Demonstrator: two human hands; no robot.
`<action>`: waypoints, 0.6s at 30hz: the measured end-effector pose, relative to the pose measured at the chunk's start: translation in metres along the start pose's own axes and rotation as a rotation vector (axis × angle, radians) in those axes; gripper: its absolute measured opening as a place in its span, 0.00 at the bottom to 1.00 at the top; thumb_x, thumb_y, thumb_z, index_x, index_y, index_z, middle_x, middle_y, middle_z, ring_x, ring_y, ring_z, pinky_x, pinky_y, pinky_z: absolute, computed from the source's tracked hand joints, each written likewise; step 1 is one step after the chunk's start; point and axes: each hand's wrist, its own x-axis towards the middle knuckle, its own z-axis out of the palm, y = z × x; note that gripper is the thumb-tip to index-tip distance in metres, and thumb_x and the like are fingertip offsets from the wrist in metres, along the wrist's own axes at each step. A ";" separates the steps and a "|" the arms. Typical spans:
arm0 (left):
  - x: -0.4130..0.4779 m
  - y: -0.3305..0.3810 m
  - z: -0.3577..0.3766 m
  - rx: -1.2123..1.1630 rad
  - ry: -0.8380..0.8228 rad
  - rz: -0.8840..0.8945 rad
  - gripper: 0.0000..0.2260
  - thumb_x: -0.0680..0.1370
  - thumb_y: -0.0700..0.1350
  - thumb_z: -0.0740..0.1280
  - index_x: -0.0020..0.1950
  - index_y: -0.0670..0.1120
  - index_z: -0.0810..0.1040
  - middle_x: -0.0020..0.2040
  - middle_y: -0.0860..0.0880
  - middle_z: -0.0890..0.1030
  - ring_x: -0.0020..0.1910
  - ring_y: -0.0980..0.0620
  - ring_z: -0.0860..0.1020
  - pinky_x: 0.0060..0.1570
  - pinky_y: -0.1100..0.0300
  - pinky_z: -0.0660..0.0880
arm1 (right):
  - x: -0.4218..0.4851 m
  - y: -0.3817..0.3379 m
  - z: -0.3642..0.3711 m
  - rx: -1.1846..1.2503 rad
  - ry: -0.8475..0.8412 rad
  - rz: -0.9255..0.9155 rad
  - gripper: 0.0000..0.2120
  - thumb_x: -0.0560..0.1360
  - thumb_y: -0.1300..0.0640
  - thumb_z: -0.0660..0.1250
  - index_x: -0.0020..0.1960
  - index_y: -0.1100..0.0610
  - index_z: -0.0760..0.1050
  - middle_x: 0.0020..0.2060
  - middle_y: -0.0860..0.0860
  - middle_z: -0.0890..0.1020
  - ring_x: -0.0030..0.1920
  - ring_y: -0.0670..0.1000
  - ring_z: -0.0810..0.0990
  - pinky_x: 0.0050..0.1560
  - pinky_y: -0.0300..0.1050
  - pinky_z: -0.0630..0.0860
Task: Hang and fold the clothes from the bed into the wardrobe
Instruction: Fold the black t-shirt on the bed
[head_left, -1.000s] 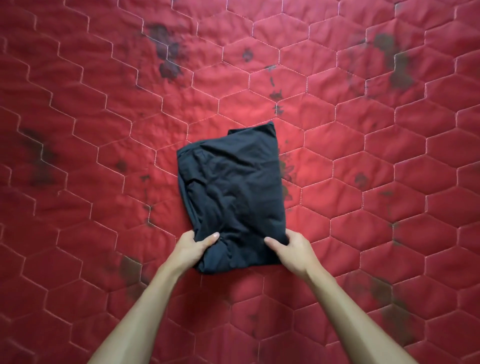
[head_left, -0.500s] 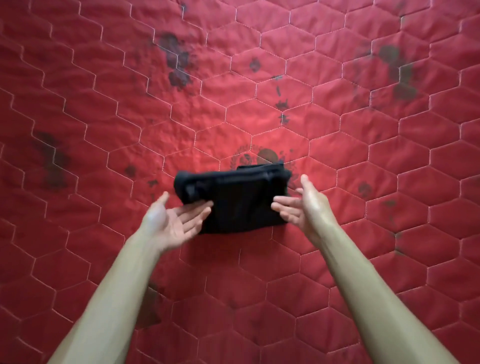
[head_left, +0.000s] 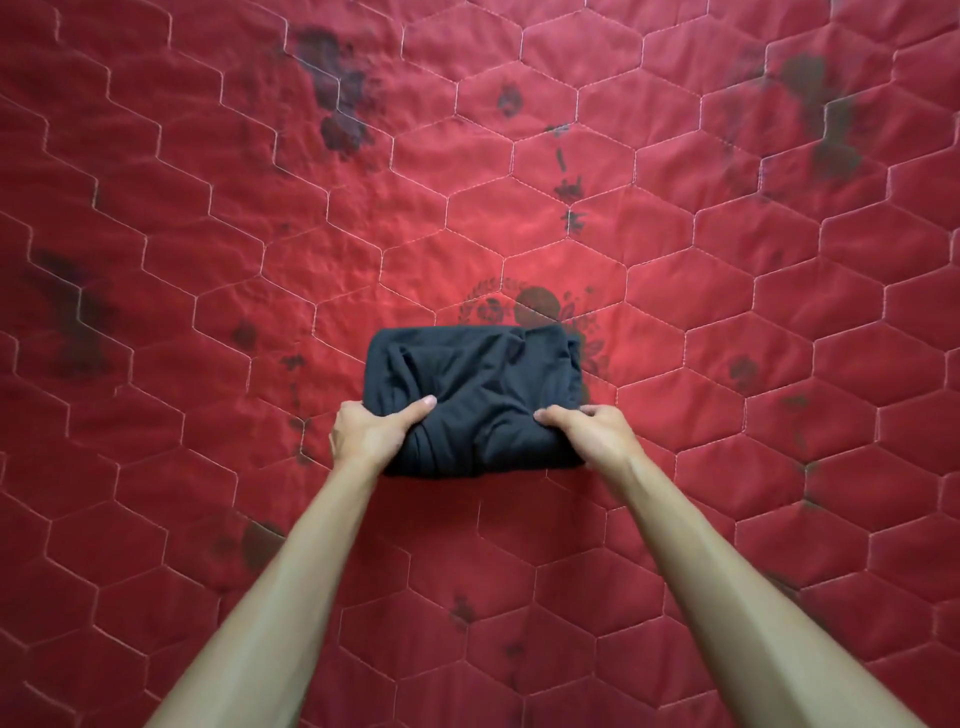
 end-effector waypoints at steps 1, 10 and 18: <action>0.001 -0.004 -0.002 -0.005 -0.038 -0.016 0.36 0.59 0.66 0.79 0.56 0.41 0.81 0.56 0.43 0.83 0.57 0.41 0.80 0.58 0.49 0.78 | -0.002 0.003 -0.002 0.034 -0.063 0.015 0.10 0.68 0.52 0.75 0.34 0.56 0.77 0.32 0.48 0.79 0.36 0.49 0.76 0.37 0.42 0.69; -0.074 -0.022 -0.069 -0.623 -0.678 -0.037 0.22 0.75 0.49 0.71 0.67 0.43 0.76 0.60 0.44 0.83 0.60 0.44 0.82 0.59 0.48 0.76 | -0.106 0.001 -0.056 0.242 -0.187 -0.056 0.12 0.53 0.61 0.64 0.36 0.54 0.77 0.37 0.54 0.73 0.41 0.53 0.67 0.43 0.50 0.62; -0.210 0.000 -0.160 -0.677 -0.550 0.178 0.30 0.68 0.56 0.78 0.65 0.44 0.78 0.58 0.47 0.84 0.58 0.47 0.82 0.66 0.48 0.74 | -0.260 -0.059 -0.102 0.382 -0.450 -0.009 0.17 0.66 0.57 0.71 0.55 0.57 0.80 0.49 0.53 0.85 0.46 0.54 0.84 0.48 0.46 0.76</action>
